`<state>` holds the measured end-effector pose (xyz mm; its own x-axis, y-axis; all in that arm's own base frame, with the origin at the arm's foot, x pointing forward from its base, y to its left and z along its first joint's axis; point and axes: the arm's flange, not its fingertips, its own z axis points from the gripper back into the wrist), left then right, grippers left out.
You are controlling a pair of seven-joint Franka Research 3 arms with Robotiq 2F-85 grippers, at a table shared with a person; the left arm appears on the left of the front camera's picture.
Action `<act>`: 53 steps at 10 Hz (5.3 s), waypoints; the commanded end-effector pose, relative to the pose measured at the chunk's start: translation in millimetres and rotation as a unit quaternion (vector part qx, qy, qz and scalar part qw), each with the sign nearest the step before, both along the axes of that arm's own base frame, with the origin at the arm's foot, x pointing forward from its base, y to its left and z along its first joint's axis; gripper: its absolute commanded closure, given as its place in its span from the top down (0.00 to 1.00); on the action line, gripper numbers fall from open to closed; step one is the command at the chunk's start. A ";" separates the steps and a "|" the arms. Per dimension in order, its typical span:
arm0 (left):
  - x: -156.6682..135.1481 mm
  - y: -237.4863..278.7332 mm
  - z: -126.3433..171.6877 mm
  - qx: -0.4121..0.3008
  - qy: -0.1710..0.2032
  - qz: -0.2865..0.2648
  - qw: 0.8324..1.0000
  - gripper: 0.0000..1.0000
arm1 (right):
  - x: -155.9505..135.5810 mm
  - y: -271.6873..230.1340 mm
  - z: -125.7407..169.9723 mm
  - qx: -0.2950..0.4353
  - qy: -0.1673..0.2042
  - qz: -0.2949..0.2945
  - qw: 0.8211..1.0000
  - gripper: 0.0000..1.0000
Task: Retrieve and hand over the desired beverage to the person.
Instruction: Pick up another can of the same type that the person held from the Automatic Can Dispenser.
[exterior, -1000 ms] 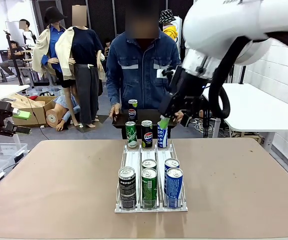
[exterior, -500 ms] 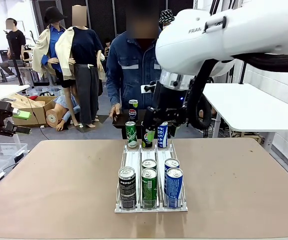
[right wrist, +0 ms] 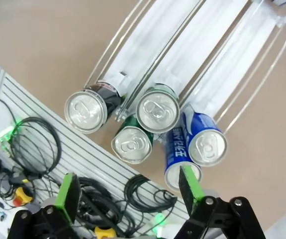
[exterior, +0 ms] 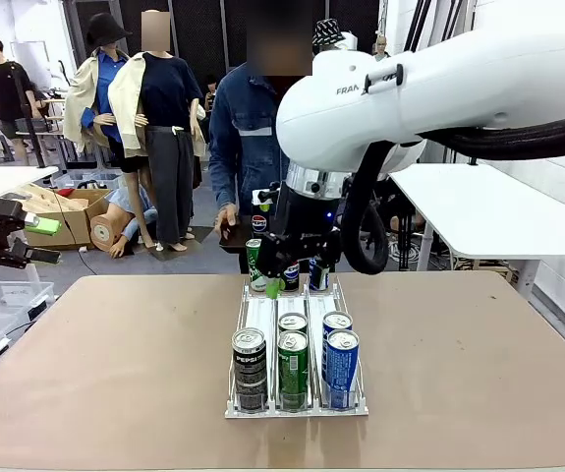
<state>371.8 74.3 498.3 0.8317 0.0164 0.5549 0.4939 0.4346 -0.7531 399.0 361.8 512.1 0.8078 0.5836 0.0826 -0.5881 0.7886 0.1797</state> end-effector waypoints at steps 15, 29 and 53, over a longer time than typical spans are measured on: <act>-2.5 2.4 0.8 0.004 -0.002 -0.002 1.000 1.00 | -14.8 10.9 -80.4 -0.033 -0.019 -0.037 0.999 1.00; -2.5 2.4 0.8 0.004 -0.002 -0.002 1.000 1.00 | -10.0 12.9 -99.6 -0.054 -0.008 -0.036 0.998 1.00; -2.5 2.4 0.8 0.004 -0.002 -0.002 1.000 1.00 | 5.0 26.8 -106.0 -0.076 0.024 -0.054 0.995 1.00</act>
